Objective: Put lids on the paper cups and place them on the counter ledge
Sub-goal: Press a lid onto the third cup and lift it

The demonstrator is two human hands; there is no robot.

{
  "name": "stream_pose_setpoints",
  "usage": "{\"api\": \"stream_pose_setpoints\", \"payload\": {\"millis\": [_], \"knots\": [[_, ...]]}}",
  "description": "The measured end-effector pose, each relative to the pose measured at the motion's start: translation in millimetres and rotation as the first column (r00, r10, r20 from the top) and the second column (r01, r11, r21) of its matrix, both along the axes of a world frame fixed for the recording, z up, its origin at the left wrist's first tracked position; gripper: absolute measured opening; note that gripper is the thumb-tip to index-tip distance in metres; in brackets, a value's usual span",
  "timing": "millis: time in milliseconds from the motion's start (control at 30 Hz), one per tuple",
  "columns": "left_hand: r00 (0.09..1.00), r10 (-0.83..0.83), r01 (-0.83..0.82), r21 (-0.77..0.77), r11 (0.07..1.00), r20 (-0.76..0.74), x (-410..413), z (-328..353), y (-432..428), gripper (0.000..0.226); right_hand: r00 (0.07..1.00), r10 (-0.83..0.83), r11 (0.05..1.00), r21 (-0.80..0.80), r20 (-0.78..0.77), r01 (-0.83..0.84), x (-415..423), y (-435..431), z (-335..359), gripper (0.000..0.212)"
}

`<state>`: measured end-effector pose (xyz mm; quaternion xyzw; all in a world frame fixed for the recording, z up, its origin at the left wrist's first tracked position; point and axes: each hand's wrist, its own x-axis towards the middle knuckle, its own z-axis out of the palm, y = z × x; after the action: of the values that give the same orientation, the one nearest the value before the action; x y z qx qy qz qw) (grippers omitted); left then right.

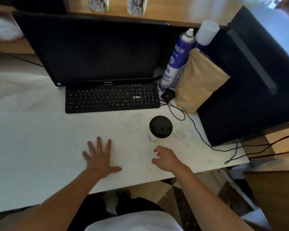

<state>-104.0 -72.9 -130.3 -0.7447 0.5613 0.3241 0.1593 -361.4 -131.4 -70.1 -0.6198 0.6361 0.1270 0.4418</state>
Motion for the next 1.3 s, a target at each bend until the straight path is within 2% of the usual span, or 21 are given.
{"api": "stream_pose_setpoints", "payload": {"millis": [67,133,267,367,467,567,667,767,900,1000,1167,1233,1300], "knots": [[1.000,-0.004,0.004,-0.009,1.000,0.012,-1.4,-2.2,3.5,0.132,0.999,0.013,1.000,-0.017,-0.048,-0.014,0.6,2.6,-6.3,0.064],[1.000,0.005,-0.005,-0.002,1.000,0.005,-1.8,-2.3,3.0,0.132,0.998,-0.049,0.998,-0.042,-0.048,0.047,-0.4,1.4,-10.4,0.070],[1.000,0.019,-0.019,0.030,0.999,-0.003,-1.8,-1.1,-1.3,0.134,0.944,-0.327,0.935,-0.133,0.038,0.329,-7.1,-15.1,-9.1,0.083],[1.000,0.014,-0.014,0.044,0.999,-0.001,-1.0,-1.3,-0.8,0.135,0.840,-0.493,0.843,-0.115,0.227,0.526,-4.1,-29.3,-4.7,0.093],[1.000,-0.002,0.003,0.080,0.997,-0.010,0.3,0.9,-2.1,0.137,0.689,-0.602,0.744,-0.030,0.403,0.668,5.4,-33.0,-7.3,0.092],[1.000,-0.016,0.016,0.106,0.994,-0.007,1.6,3.4,-5.0,0.140,0.560,-0.655,0.681,0.075,0.507,0.729,15.0,-32.6,-16.4,0.094],[1.000,-0.019,0.020,0.104,0.994,-0.008,3.0,3.1,-3.6,0.140,0.496,-0.668,0.651,0.114,0.555,0.750,23.3,-35.4,-17.7,0.092],[1.000,-0.019,0.020,0.065,0.998,-0.019,4.2,-0.2,-0.3,0.140,0.506,-0.648,0.675,0.122,0.569,0.728,28.3,-36.3,-15.6,0.074],[1.000,-0.013,0.014,0.029,0.999,-0.027,5.1,-4.2,2.4,0.139,0.549,-0.618,0.739,0.178,0.563,0.650,38.3,-32.5,-12.8,0.066],[0.999,-0.010,0.010,0.015,1.000,-0.035,5.6,-5.7,3.5,0.140,0.574,-0.600,0.783,0.263,0.557,0.564,44.9,-28.0,-13.4,0.065],[0.998,0.022,-0.020,0.028,0.999,-0.063,5.0,1.3,0.6,0.136,0.625,-0.542,0.840,0.388,0.562,0.380,55.8,-24.3,-6.6,0.046],[0.986,0.099,-0.092,0.062,0.994,-0.133,5.9,9.7,-8.0,0.132,0.647,-0.529,0.845,0.415,0.549,0.339,59.3,-25.6,-4.3,0.046],[0.938,0.211,-0.196,0.082,0.977,-0.276,10.4,23.5,-20.2,0.122,0.674,-0.507,0.853,0.428,0.538,0.300,62.2,-27.8,-0.7,0.051]]}}
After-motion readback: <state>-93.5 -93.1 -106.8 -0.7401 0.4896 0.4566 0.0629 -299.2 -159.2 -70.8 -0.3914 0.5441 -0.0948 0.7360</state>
